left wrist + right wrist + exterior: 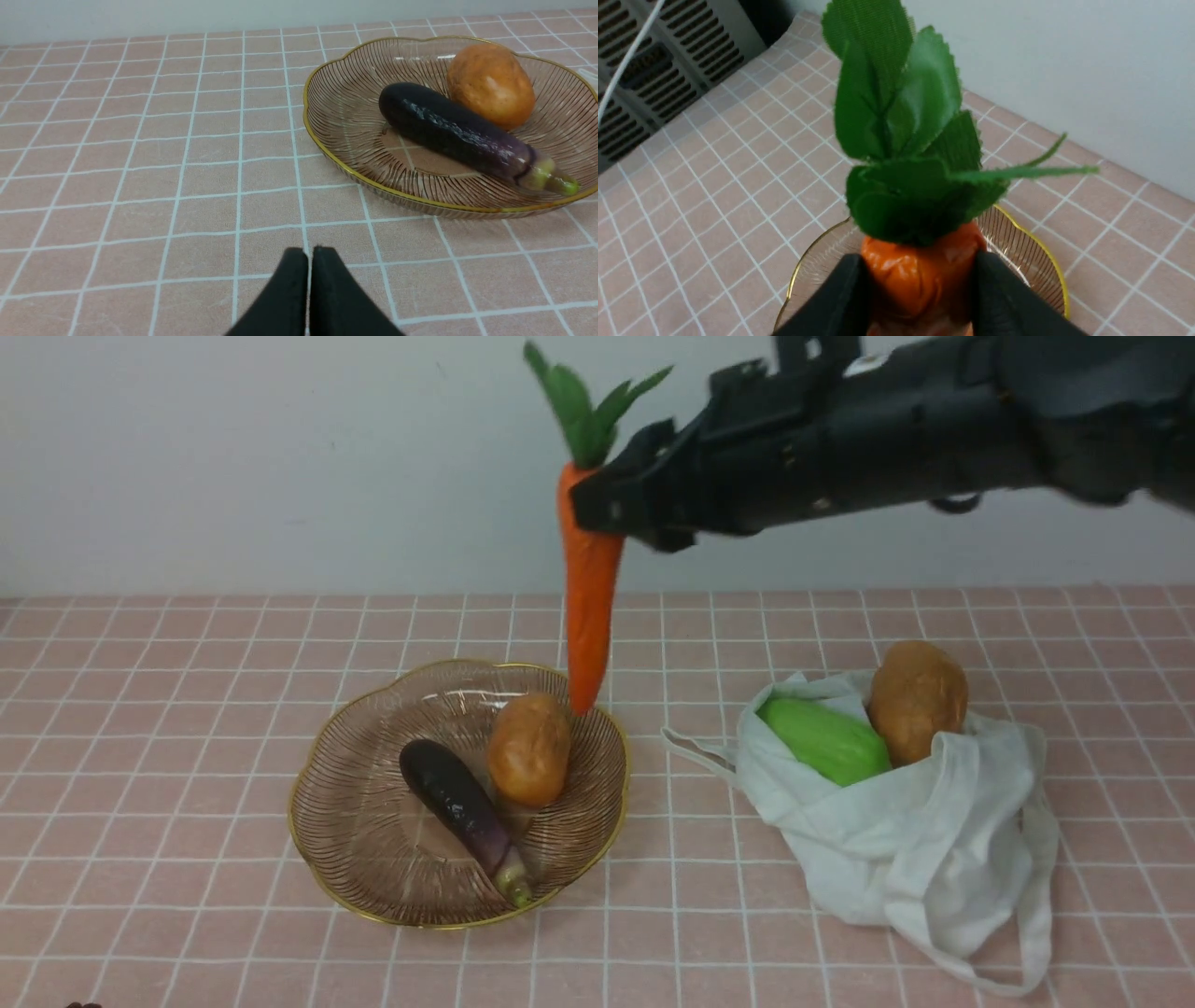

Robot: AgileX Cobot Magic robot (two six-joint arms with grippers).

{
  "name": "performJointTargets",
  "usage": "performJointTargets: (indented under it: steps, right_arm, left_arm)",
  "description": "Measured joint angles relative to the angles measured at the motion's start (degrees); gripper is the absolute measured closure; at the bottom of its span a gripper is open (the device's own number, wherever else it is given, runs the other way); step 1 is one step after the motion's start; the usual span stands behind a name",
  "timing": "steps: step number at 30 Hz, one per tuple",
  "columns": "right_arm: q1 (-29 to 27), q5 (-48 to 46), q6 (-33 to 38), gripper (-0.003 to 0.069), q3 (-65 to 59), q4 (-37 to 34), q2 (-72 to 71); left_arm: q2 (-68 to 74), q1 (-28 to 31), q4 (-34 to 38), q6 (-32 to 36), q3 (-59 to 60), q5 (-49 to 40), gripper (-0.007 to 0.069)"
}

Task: Take vegetables from bag on pink coffee tablecloth place on plate.
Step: 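Take the carrot out of the cloth bag and place it on the plate with the right gripper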

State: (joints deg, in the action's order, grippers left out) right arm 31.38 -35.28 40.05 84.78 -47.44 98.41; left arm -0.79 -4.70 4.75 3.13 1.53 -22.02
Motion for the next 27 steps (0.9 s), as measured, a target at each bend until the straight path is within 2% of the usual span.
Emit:
performJointTargets:
  steps: [10, 15, 27]
  right_arm:
    - [10.65, 9.65, 4.26, 0.0391, 0.34, -0.88, 12.06]
    - [13.7, 13.5, 5.02, 0.0391, 0.46, -1.03, 15.27]
    - [16.06, 17.94, 8.24, 0.0389, 1.11, -2.1, 19.25]
  left_arm:
    - [0.0, 0.0, 0.0, 0.0, 0.0, 0.0, 0.063]
    - [0.0, 0.0, 0.0, 0.0, 0.0, 0.0, 0.063]
    - [0.0, 0.0, 0.0, 0.0, 0.0, 0.0, 0.063]
